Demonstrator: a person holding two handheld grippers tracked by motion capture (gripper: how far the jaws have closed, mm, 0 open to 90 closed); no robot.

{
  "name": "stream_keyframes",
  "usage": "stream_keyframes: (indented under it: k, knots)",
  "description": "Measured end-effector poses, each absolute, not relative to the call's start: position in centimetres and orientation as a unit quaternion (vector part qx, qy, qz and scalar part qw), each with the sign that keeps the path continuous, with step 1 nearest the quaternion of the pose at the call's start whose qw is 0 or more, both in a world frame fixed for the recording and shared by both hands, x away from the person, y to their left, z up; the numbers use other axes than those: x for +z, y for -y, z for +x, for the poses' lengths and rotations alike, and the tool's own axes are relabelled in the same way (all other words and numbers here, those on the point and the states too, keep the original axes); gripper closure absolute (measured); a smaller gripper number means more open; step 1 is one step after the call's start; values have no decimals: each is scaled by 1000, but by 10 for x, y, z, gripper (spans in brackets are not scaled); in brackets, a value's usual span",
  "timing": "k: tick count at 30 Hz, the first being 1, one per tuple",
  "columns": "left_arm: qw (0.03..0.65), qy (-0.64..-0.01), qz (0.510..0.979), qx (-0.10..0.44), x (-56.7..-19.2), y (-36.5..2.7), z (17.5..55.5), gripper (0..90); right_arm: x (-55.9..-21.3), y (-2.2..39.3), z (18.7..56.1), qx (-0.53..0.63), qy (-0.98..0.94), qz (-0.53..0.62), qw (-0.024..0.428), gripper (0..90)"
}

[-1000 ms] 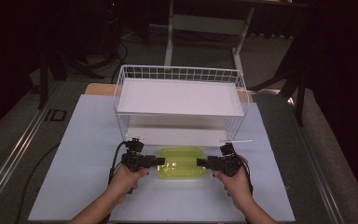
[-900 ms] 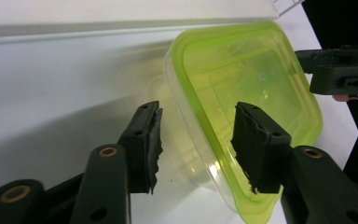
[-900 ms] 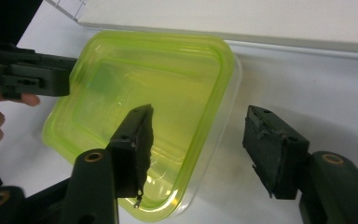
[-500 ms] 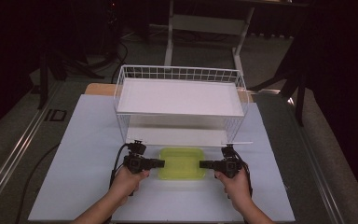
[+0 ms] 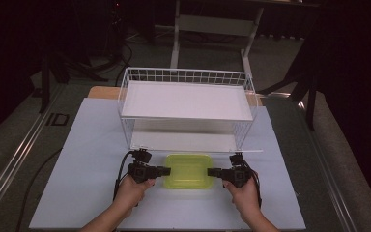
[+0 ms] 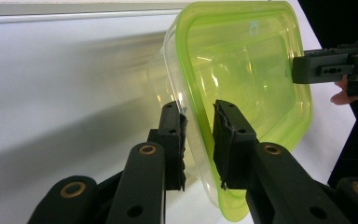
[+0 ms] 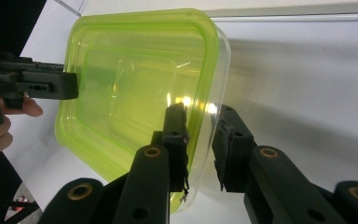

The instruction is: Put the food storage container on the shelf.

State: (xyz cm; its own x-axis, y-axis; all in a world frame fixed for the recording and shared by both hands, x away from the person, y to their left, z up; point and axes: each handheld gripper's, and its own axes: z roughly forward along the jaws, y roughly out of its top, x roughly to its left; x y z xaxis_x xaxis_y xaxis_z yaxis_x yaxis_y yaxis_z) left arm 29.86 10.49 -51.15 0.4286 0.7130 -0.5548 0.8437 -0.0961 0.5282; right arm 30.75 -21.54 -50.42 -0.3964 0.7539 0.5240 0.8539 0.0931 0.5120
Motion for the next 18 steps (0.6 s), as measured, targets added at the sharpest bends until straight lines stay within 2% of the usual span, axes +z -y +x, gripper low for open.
stream_keyframes:
  k: [8, 9, 18]
  knots:
    - [414, -531, 736, -64, -505, -103, 290, 799, -501, 217, 301, -401, 730, -549, 69, 796]
    - [416, -532, 735, -63, -505, -104, 289, 805, -498, 214, 298, -401, 737, -541, 56, 798]
    - [450, -524, 722, -34, -484, -110, 295, 809, -485, 213, 305, -424, 728, -536, 53, 799]
